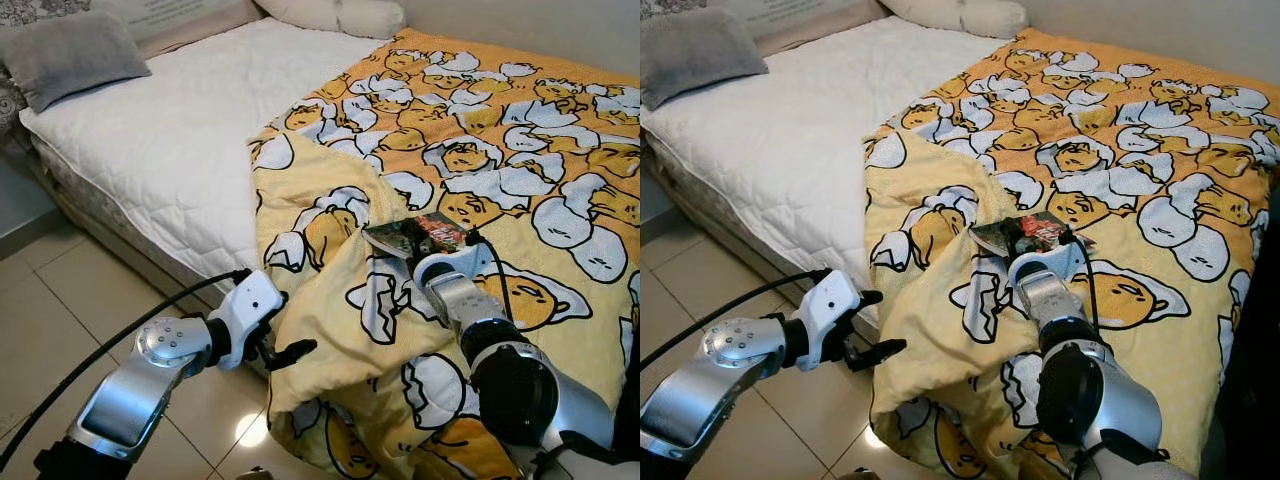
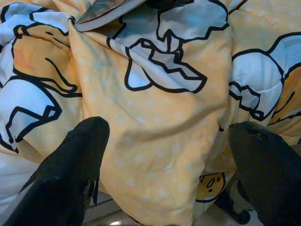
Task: Clean up the room
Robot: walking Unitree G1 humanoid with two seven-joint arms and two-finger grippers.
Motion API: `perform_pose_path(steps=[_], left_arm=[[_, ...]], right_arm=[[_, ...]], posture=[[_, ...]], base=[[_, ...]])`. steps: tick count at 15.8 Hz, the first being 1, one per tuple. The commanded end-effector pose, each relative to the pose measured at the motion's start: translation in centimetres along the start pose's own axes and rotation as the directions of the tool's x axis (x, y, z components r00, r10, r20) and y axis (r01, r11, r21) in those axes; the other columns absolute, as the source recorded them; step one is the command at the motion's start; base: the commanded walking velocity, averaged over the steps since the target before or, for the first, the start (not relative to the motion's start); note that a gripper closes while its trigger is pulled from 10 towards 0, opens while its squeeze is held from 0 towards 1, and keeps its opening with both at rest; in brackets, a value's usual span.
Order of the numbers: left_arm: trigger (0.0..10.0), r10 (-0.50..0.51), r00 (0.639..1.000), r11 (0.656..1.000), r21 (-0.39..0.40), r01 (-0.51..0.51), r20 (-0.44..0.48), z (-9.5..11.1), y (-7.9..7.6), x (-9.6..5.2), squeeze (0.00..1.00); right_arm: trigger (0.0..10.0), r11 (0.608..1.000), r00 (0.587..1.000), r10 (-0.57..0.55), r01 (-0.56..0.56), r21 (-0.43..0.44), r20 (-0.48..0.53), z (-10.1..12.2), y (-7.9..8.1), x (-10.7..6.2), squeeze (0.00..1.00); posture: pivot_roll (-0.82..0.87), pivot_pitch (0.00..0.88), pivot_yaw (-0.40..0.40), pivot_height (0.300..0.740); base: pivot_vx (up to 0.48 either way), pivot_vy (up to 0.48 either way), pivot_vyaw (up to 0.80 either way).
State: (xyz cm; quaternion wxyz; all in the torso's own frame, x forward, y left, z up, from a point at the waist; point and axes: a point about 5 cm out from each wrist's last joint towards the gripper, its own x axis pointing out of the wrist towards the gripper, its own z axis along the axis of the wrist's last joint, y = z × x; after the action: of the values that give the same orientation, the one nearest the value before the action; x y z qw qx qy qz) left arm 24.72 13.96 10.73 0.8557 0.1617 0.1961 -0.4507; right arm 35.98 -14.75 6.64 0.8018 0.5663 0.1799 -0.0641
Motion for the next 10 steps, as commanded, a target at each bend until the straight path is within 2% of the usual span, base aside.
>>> perform_pose_path(steps=[1, 2, 3, 10], left_arm=[[10.0, 0.006, 1.000, 1.000, 0.009, -0.006, 0.006, 0.3, -0.1, -0.1, 0.89], [10.0, 0.009, 1.000, 1.000, 0.007, -0.009, 0.007, 0.2, -0.1, 0.0, 0.89], [10.0, 0.015, 1.000, 1.000, 0.003, -0.015, 0.008, 0.3, -0.1, 0.1, 0.89], [10.0, 0.018, 1.000, 1.000, -0.005, -0.018, 0.006, 0.1, -0.3, 0.3, 0.89]], right_arm=[[10.0, 1.000, 1.000, 0.002, -0.001, 0.016, -0.006, -0.3, 0.7, 0.2, 0.00], [2.5, 1.000, 0.999, -0.029, 0.029, -0.002, -0.029, -0.7, 0.5, 0.2, 0.00], [0.0, 0.998, 0.997, -0.067, 0.066, -0.008, -0.040, -1.0, 0.1, 0.2, 0.00], [0.0, 0.991, 0.991, -0.133, 0.134, 0.024, -0.035, -1.1, -0.8, 0.0, 0.00]], posture=[[0.03, 0.000, 0.003, 0.740], [0.03, 0.000, -0.008, 0.740], [0.03, 0.002, -0.012, 0.740], [0.03, 0.009, -0.009, 0.740]], base=[[0.000, 0.000, 0.00], [0.000, 0.000, 0.00], [0.000, 0.000, 0.00], [0.000, 0.000, 0.00]])
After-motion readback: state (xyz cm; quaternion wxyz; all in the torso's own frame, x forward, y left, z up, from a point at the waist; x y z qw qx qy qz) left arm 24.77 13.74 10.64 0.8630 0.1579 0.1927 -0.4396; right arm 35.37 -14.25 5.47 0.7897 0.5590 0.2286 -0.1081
